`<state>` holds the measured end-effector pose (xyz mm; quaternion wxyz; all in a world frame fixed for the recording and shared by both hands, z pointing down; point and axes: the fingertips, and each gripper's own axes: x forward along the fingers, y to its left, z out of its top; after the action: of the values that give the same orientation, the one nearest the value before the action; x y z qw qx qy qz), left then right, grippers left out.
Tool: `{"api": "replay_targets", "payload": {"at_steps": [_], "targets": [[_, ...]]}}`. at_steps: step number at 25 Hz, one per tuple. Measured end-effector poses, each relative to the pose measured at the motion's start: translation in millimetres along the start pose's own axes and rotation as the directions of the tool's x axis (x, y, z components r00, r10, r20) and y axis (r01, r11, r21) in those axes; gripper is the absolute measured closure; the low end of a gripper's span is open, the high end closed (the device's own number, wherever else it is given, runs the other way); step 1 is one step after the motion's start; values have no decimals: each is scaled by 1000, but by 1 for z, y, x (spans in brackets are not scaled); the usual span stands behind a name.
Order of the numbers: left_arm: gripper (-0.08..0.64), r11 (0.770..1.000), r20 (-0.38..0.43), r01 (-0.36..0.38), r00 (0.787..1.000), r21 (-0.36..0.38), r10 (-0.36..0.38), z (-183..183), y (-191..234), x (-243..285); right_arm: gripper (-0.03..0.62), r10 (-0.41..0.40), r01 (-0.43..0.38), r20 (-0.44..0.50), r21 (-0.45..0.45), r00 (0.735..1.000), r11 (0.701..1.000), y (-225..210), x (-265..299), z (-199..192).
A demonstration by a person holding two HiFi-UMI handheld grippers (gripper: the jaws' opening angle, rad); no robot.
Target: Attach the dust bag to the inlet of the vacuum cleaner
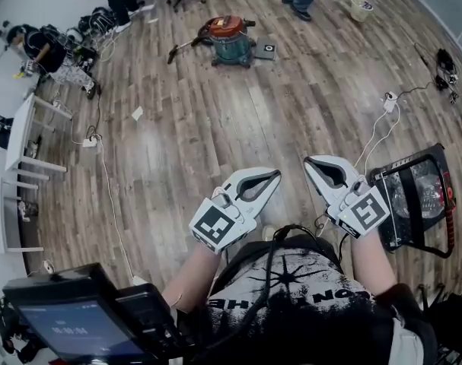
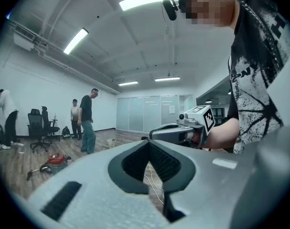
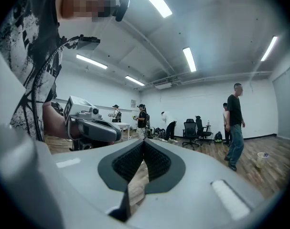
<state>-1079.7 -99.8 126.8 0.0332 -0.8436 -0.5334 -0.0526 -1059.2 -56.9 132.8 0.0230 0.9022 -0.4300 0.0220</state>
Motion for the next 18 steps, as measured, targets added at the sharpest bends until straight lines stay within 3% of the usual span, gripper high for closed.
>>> {"api": "replay_targets", "payload": {"at_steps": [5,9,15,18], "targets": [[562,1000,29,25,999,9,-25,-6,22,-7,584,14,-15,-39,-13,999,1000,5,27,-5],[561,998,26,32,999,-61,-30,-11,28,-4,584,9,-10,-67,-13,998,1000,0,33,-8],[563,999,65,21,998,-29,-20,-7,58,-2,584,16,-18,-89,-23,996,1000,-14,53,-7],[561,999,58,12,998,-51,-9,-11,71,9,584,21,-23,-93,-20,995,1000,-30,60,-9]]}}
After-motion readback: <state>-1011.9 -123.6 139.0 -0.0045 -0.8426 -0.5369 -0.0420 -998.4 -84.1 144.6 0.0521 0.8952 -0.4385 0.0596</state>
